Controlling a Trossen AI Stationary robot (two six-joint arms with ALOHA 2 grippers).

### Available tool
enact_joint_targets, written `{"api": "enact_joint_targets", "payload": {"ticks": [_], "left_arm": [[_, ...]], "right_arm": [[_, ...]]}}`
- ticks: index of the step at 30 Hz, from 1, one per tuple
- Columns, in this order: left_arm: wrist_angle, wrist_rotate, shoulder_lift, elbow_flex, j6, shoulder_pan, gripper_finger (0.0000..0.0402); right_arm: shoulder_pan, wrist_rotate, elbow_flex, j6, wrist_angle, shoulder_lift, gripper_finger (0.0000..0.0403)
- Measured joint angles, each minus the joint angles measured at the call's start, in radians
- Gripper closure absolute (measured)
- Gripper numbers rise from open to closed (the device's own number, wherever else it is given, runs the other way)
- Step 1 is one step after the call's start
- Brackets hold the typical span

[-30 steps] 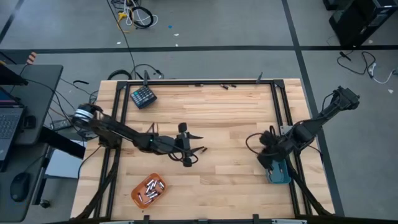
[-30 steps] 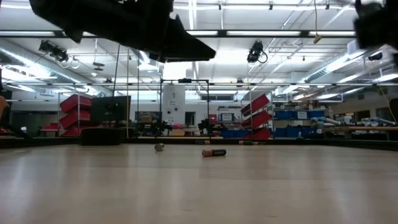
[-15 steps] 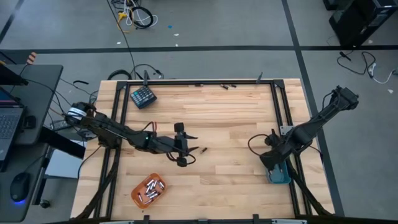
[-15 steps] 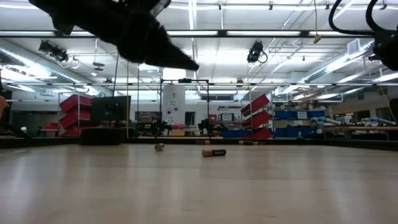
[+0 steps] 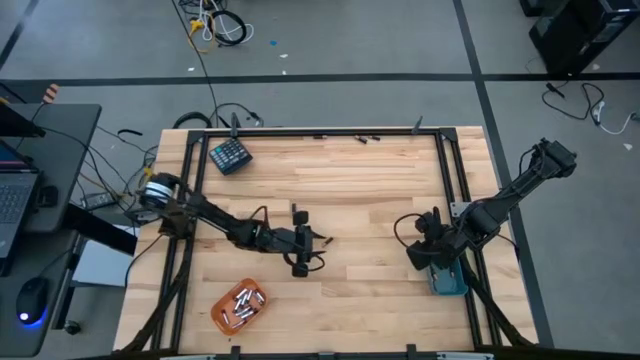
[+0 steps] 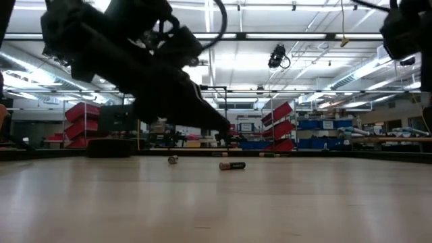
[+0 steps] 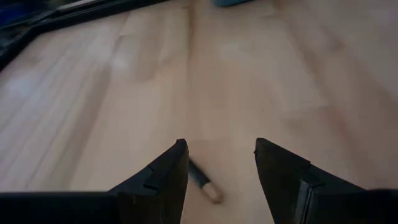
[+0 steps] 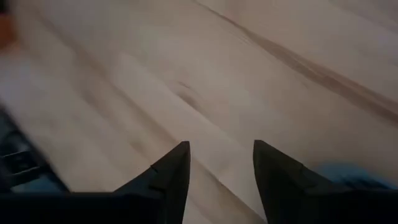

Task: Sort batteries
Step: Put the black battery into the blue bin

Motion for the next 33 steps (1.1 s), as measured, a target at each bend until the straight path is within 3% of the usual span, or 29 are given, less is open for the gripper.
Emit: {"api": "enact_joint_targets", "payload": {"ticks": [2, 8, 14, 19, 23, 29, 33], "left_arm": [[0.042, -0.042, 0.040, 0.000, -0.031, 0.008, 0.0219], [0.109, -0.021, 0.136, 0.000, -0.139, 0.036, 0.0219], [0.184, 0.015, 0.225, 0.003, -0.183, 0.039, 0.0220], [0.224, -0.028, 0.265, 0.006, -0.219, 0.037, 0.0227], [0.188, -0.060, 0.265, 0.007, -0.231, 0.035, 0.0268], [0.182, -0.084, 0.267, 0.005, -0.231, 0.036, 0.0380], [0.258, -0.090, 0.271, 0.000, -0.224, 0.036, 0.0387]], "right_arm": [[0.000, 0.043, 0.000, -0.058, 0.058, 0.003, 0.0244], [0.000, 0.148, 0.000, -0.223, 0.185, 0.004, 0.0245], [0.000, 0.194, 0.000, -0.331, 0.238, 0.004, 0.0245], [0.000, 0.217, 0.000, -0.370, 0.249, 0.004, 0.0245], [0.000, 0.246, 0.000, -0.421, 0.268, 0.004, 0.0245], [0.000, 0.337, 0.000, -0.548, 0.321, 0.004, 0.0245], [0.000, 0.449, 0.000, -0.710, 0.393, 0.006, 0.0245]]}}
